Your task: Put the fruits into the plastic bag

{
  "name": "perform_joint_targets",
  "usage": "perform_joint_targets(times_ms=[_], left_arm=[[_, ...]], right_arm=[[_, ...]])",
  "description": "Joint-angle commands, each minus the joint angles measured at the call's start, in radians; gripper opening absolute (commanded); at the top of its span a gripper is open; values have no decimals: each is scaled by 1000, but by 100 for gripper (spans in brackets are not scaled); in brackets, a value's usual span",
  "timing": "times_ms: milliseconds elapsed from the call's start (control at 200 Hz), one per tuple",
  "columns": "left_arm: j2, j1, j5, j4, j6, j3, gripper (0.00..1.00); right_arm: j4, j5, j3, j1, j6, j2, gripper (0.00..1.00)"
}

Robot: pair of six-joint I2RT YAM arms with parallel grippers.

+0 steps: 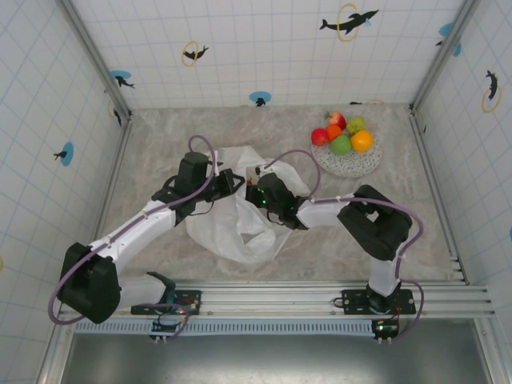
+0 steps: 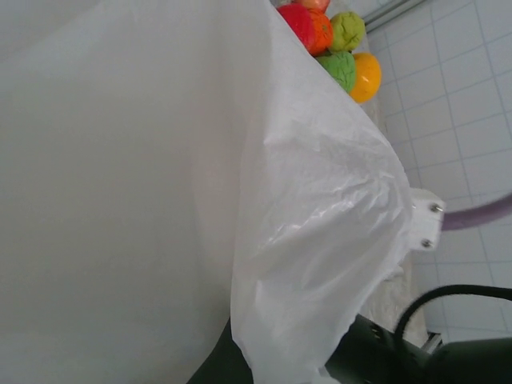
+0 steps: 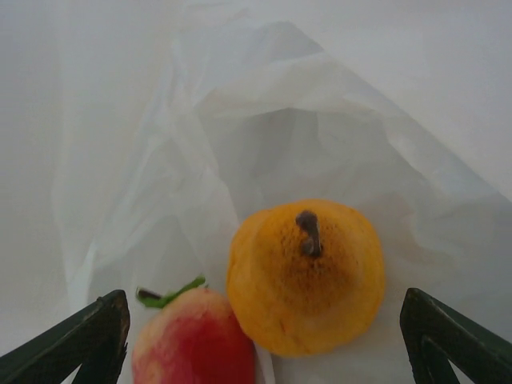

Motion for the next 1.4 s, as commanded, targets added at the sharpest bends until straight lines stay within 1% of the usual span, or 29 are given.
perform_joint_targets(times_ms=[0,110,280,360,565,811,886,1006,1061,1071,1166,1206,1261,1361,1396], left_arm=[[-28,6,-42,-20,32,34,0],[-32,6,-61,-23,37,33,0],[-29,6,-79,-29,40,30,0],[-27,6,-83,-29,40,26,0],[-21,6,-84,-29,40,23,0],[-12,7,-85,-27,41,24,0],[-8,6,-84,-26,40,27,0],[-1,7,-84,-29,40,30,0],[2,6,-82,-29,40,33,0],[2,6,-82,-29,40,33,0],[7,6,-82,-31,38,36,0],[8,6,-83,-32,39,39,0],[11,6,-83,-33,37,42,0],[13,6,-82,-35,34,45,0],[13,6,-82,-35,33,45,0]], right_arm=[[-121,23,-38,-4,-129,-89,90],[-212,38,-70,1,-233,-151,91],[-340,11,-103,4,-376,-246,91],[-401,-12,-101,2,-435,-287,90],[-645,-45,-59,-11,-596,-375,89],[-879,-160,24,-61,-738,-463,89],[-923,-240,41,-89,-767,-498,89],[-934,-410,42,-162,-781,-571,89],[-923,-505,42,-211,-776,-606,89],[-920,-546,41,-221,-773,-609,89],[-865,-715,36,-311,-733,-660,89],[-819,-752,27,-347,-700,-682,89],[-755,-726,16,-391,-651,-712,90],[-658,-581,3,-484,-547,-738,91],[-641,-504,2,-512,-515,-737,92]])
